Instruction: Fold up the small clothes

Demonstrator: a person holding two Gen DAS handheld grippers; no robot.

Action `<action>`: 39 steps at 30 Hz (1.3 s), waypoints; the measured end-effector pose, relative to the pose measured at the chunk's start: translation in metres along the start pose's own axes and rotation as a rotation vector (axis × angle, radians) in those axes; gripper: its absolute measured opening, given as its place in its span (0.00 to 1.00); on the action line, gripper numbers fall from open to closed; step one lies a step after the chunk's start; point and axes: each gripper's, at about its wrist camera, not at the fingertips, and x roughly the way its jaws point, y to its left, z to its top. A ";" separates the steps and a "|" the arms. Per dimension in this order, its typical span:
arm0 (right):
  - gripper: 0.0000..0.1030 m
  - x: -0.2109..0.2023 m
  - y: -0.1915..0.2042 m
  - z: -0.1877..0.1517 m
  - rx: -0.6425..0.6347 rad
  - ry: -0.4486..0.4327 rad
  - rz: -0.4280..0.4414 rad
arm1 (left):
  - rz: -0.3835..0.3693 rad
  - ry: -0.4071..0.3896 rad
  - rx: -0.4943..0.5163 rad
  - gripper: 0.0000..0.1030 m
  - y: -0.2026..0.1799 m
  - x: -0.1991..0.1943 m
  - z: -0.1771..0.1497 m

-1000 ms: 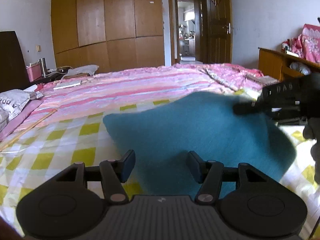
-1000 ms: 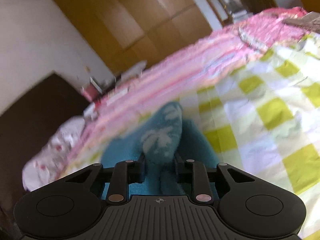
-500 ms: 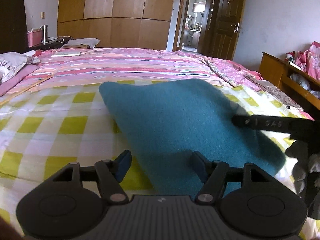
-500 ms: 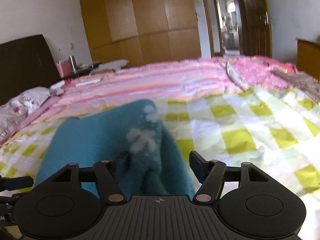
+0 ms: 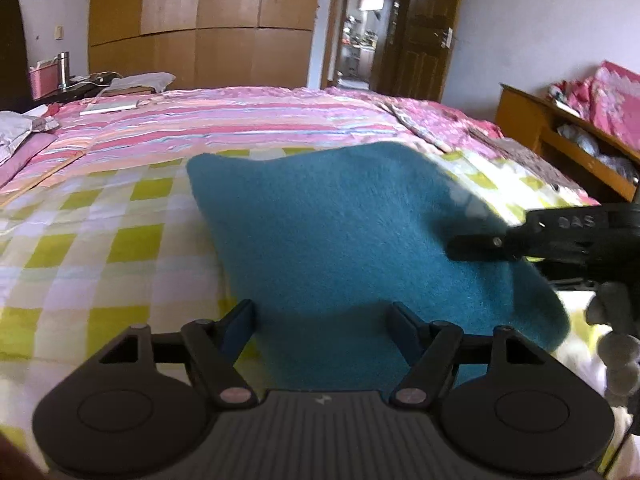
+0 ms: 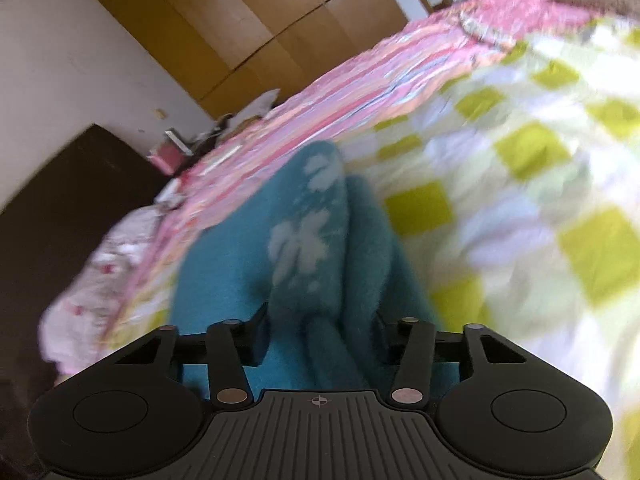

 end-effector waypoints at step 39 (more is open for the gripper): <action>0.25 -0.038 0.007 -0.021 0.041 -0.097 0.126 | -0.013 -0.047 0.122 0.70 -0.016 -0.045 -0.008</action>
